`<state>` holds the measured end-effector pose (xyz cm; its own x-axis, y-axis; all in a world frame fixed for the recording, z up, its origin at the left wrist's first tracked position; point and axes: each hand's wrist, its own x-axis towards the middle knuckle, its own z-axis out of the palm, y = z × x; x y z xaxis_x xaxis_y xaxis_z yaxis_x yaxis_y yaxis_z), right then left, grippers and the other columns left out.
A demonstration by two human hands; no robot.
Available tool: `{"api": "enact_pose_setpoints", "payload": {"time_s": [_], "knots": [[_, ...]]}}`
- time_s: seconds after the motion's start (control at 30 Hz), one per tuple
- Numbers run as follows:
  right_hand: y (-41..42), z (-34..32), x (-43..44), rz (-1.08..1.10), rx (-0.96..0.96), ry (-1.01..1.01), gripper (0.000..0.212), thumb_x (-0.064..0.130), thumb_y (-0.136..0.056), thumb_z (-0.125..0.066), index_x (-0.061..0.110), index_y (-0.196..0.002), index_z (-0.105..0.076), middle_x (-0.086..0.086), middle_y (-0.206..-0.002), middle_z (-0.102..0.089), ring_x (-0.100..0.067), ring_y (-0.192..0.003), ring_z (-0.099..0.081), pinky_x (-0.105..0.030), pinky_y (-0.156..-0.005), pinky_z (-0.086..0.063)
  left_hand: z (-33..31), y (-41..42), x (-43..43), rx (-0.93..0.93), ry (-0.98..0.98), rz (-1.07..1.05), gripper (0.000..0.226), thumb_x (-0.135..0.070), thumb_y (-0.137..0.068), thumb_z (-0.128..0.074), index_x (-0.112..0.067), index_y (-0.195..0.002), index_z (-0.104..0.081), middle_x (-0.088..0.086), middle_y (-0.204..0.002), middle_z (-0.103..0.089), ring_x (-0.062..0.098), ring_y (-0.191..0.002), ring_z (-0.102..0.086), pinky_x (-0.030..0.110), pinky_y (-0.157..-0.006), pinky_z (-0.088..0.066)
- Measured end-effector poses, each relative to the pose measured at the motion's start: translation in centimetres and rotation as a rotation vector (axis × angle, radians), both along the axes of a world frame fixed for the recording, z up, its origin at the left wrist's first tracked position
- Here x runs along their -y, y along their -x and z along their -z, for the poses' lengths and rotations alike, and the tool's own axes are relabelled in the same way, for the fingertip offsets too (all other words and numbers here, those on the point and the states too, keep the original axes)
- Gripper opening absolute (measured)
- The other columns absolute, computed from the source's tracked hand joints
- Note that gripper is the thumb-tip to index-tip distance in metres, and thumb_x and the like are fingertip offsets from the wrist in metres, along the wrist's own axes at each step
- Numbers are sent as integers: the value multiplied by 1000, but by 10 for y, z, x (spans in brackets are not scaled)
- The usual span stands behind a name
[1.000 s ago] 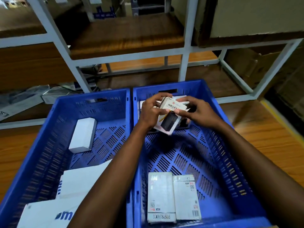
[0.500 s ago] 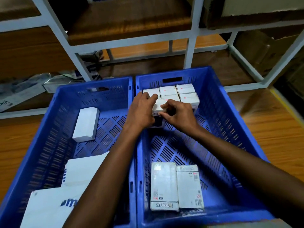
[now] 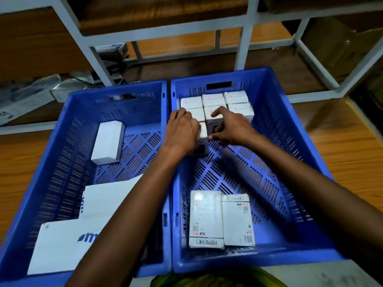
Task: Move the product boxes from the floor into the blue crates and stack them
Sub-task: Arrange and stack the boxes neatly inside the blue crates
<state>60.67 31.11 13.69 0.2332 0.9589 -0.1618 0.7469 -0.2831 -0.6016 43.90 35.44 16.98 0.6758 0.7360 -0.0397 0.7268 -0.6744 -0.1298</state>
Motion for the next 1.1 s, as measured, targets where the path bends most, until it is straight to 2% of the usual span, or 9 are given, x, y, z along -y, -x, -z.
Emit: {"api": "enact_pose_setpoints", "payload": {"time_s": [0.07, 0.23, 0.37, 0.57, 0.67, 0.8, 0.97, 1.03, 1.1], "knots": [[1, -17, 17, -96, 129, 88, 51, 44, -82, -82, 23, -116, -50, -5, -98, -74, -29, -81, -69, -46, -83, -59, -7, 6, 6, 183, 158, 23, 48, -17, -80, -70, -21, -128, -70, 9, -126, -63, 30, -124, -47, 38, -105, -35], [35, -29, 62, -612, -49, 648, 64, 73, -78, -71, 26, -119, -59, -4, -113, -68, -22, -96, -71, -46, -81, -64, -16, 24, 34, 678, 559, -4, 53, 1, -72, -52, -24, -110, -79, -3, -106, -77, 12, -96, -71, 27, -84, -57], [72, -21, 69, -891, 86, 647, 62, 67, -75, -79, 22, -109, -54, 4, -105, -65, -19, -97, -64, -40, -94, -55, 1, 30, 37, 866, 674, -80, 43, 2, -78, -56, -27, -97, -81, -5, -93, -79, 8, -89, -73, 29, -83, -60], [57, -43, 64, -781, -223, 556, 60, 39, -70, -94, 21, -105, -49, 3, -95, -63, -14, -78, -59, -37, -67, -55, -11, 30, 31, 1325, 948, -275, 31, 17, -85, -59, -6, -95, -76, 5, -86, -78, 18, -82, -72, 29, -81, -59], [13, -66, 56, -536, -553, 380, 56, 25, -79, -85, 18, -121, -50, -2, -97, -64, -15, -80, -63, -29, -54, -54, -19, 35, 26, 1620, 1149, -408, 19, -2, -94, -60, 1, -110, -71, 18, -100, -75, 28, -96, -72, 38, -96, -57], [-20, -63, 38, -15, -1129, -6, 56, 23, -91, -66, 17, -144, -48, -6, -121, -71, -24, -98, -70, -42, -66, -64, -19, 36, 16, 1837, 1347, -472, 58, -40, -97, -57, -1, -140, -54, 24, -118, -68, 33, -109, -67, 48, -101, -52], [2, -42, 24, 101, -1313, -112, 61, 29, -95, -67, 8, -147, -44, -18, -136, -65, -35, -113, -69, -61, -92, -56, -16, 17, 23, 1706, 1021, -354, 70, -22, -82, -78, -13, -144, -46, 9, -129, -69, 28, -112, -70, 61, -87, -58], [11, -34, 22, 102, -1151, -144, 68, 44, -84, -79, 13, -138, -51, -14, -134, -66, -34, -113, -68, -58, -96, -56, -14, 12, 24, 1740, 799, -392, 70, -9, -77, -86, -10, -137, -52, 2, -116, -74, 19, -101, -73, 51, -81, -62], [15, -33, 25, 33, -754, -302, 80, 61, -67, -86, 29, -132, -54, -2, -138, -59, -17, -122, -63, -39, -103, -54, -15, 14, 22, 1734, 624, -431, 65, -12, -71, -92, -11, -128, -59, -11, -97, -77, 9, -86, -73, 37, -73, -63]]}}
